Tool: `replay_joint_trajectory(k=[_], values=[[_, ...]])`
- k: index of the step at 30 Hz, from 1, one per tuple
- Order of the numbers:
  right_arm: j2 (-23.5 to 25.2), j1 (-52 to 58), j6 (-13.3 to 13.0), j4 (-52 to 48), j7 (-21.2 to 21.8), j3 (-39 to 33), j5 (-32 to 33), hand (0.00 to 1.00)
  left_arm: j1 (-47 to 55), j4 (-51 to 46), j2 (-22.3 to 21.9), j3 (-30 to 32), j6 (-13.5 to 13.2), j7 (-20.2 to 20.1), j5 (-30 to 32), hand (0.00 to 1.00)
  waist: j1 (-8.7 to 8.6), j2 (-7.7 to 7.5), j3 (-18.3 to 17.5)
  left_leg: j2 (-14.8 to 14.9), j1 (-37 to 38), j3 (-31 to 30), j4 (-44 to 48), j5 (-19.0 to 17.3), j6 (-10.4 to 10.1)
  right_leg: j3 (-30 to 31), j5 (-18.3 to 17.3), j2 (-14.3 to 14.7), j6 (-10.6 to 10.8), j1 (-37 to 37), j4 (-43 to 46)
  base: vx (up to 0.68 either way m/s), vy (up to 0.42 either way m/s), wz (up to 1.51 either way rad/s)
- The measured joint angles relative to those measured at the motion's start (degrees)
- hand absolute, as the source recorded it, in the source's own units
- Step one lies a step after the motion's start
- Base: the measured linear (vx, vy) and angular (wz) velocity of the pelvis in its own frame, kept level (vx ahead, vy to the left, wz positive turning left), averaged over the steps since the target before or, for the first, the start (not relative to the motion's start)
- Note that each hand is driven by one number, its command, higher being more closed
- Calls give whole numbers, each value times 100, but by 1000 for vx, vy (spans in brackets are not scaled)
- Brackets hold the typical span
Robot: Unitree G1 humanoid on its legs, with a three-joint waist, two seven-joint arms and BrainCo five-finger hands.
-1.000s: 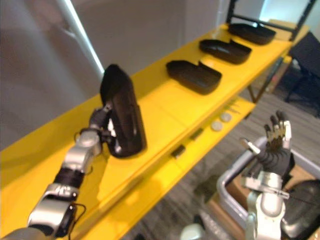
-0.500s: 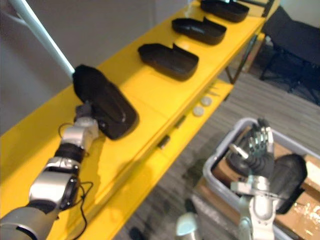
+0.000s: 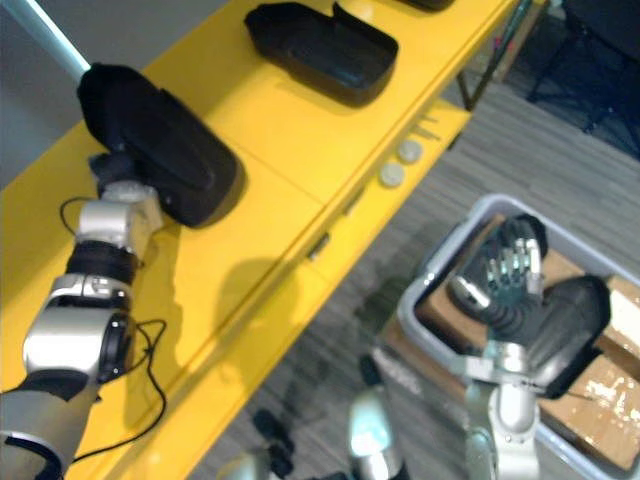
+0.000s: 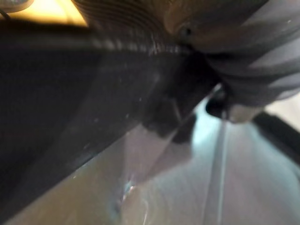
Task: Walk over and take plastic housings, then place them on the shelf
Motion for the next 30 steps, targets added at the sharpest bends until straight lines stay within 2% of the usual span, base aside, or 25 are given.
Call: replay_joint_trajectory(k=[12,15,17,20,22,24,25,27,29,30], values=[[2,174,-23,-174,2,168,-1,0,-2,-17,-78,-511,46,-99,228,0,-8,21,14,-41,63,-164,39,-3,8,-158,-23,-69,28,195,1,-3,4,5],[0,191,-137,-169,20,156,-2,0,-36,-148,-61,-512,-56,-91,239,0,11,20,13,-59,109,-171,25,-5,11,-167,-20,-89,32,244,-17,0,0,0],[0,169,-310,-169,100,143,-4,0,-135,-213,-43,-513,-284,-83,292,0,34,20,12,-63,126,-192,22,-4,12,-186,-18,-95,36,285,-34,10,6,6],[-32,54,-606,-162,352,110,-1,0,-331,-460,83,-745,-761,-88,564,0,77,26,-25,-64,265,-271,-36,-4,11,-282,-17,-99,36,503,-140,22,4,10],[-191,-189,-800,-92,577,112,-6,0,-450,-857,358,-906,-1303,-90,721,0,167,46,-166,-81,310,-270,-130,12,0,-295,-15,-101,37,538,-201,0,0,0],[-355,-453,-831,140,630,122,-13,0,-452,-1036,430,-935,-1624,-89,715,0,242,60,-390,-94,320,-275,-192,27,-3,-311,-9,-106,43,552,-255,70,5,5],[-527,-762,-856,396,593,161,-48,0,-434,-1221,428,-947,-1993,-93,703,0,354,59,-528,-100,446,-298,-254,28,-4,-366,-3,-113,50,725,-344,85,6,10],[-657,-1050,-855,581,481,224,-151,0,-366,-1481,429,-942,-2278,-96,695,0,457,88,-685,-118,507,-391,-287,29,-4,-494,-4,-142,50,869,-426,57,7,27],[-789,-1523,-776,923,310,396,-253,0,-41,-2092,535,-881,-2739,-137,669,0,639,144,-954,-147,513,-577,-347,48,-9,-710,-4,-179,50,1036,-546,47,6,41],[-793,-1647,-717,1041,260,416,-282,0,101,-2295,593,-865,-2816,-146,669,0,694,164,-1026,-151,494,-614,-351,52,-12,-764,-4,-183,50,1055,-566,31,0,33]])
